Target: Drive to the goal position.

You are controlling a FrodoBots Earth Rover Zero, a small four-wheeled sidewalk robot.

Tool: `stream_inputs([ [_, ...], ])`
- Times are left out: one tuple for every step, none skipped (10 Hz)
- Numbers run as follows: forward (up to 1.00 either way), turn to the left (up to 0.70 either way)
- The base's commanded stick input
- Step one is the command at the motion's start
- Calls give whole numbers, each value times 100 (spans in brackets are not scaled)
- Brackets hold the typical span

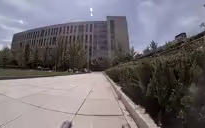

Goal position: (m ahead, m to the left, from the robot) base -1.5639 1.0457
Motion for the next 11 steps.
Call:
stream_inputs([
  [4, 0],
  [4, 0],
  [4, 0],
  [4, 0],
  [4, 0],
  [0, 0],
  [0, 0],
  [1, 0],
  [3, 0],
  [3, 0],
  [3, 0],
])
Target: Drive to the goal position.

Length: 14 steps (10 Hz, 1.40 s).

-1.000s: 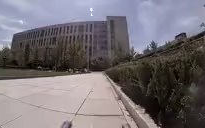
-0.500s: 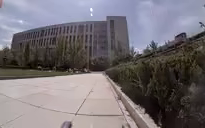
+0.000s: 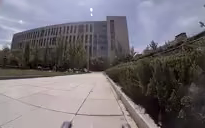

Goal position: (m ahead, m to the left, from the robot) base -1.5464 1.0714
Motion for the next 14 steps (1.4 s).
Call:
stream_inputs([
  [1, 0],
  [4, 0],
  [3, 0],
  [1, 0],
  [0, 0],
  [2, 0],
  [4, 0],
  [4, 0],
  [2, 0],
  [1, 0],
  [4, 0],
  [4, 0],
  [4, 0],
  [2, 0],
])
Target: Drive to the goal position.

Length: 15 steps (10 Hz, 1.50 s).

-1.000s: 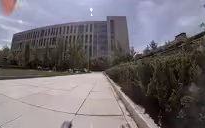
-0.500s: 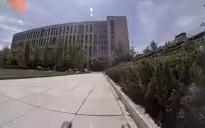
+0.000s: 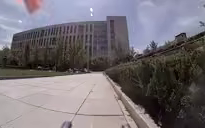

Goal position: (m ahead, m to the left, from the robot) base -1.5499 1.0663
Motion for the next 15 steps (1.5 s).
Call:
stream_inputs([
  [4, 0],
  [4, 0],
  [4, 0],
  [4, 0],
  [4, 0],
  [4, 0],
  [4, 0],
  [4, 0],
  [2, 0],
  [4, 0],
  [4, 0],
  [1, 0],
  [0, 0],
  [2, 0],
  [4, 0],
])
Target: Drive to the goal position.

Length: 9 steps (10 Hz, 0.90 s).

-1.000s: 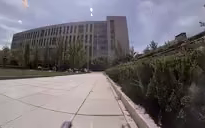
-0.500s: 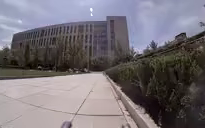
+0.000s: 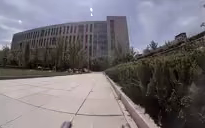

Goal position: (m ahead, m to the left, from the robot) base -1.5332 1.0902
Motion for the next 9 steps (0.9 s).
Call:
stream_inputs([
  [4, 0],
  [3, 0],
  [1, 0],
  [0, 0],
  [3, 0],
  [1, 0],
  [4, 0],
  [2, 0],
  [0, 0],
])
